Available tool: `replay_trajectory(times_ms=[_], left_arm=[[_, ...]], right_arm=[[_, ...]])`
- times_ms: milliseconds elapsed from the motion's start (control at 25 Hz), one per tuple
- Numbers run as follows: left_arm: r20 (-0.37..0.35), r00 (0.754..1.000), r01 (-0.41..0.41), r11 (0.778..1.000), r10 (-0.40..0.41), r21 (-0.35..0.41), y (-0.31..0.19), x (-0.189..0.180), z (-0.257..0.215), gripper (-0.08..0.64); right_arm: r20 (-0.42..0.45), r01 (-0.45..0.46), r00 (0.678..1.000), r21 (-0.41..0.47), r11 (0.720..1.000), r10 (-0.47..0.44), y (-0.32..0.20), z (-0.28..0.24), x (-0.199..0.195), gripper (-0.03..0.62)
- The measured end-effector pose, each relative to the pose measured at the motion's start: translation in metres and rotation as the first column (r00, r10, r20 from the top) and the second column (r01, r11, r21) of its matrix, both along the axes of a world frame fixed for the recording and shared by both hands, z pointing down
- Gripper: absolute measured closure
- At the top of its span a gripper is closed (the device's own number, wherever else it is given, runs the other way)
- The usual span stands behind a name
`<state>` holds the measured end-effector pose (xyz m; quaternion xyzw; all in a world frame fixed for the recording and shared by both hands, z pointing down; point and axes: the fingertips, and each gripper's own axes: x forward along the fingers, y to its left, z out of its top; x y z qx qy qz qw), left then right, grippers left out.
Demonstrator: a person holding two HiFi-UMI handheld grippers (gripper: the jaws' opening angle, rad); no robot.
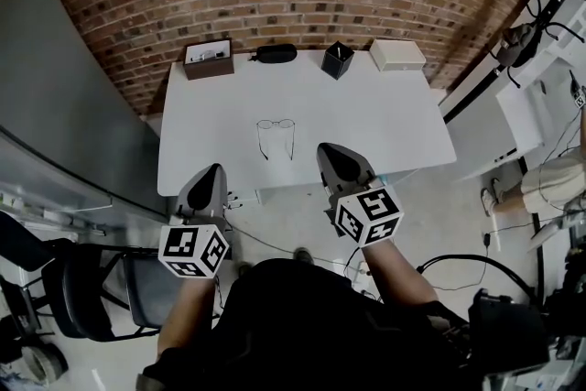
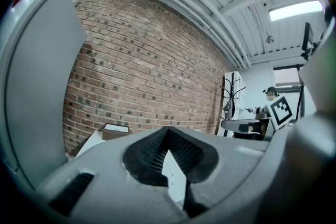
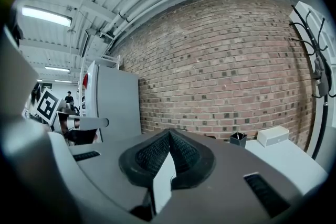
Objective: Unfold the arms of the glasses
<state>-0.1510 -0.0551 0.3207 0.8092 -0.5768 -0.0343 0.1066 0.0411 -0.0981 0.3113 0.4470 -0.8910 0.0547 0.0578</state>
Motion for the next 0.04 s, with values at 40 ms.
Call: replay_trajectory(times_ms=[40], left_arm=[[-0.001, 1.000, 0.006, 1.000, -0.006, 0.006, -0.0003, -0.0007, -0.0012, 0.549]], right_arm=[[-0.001, -0.001, 1.000, 0.002, 1.000, 0.001, -0.0004, -0.0005, 0.0003, 0.584]])
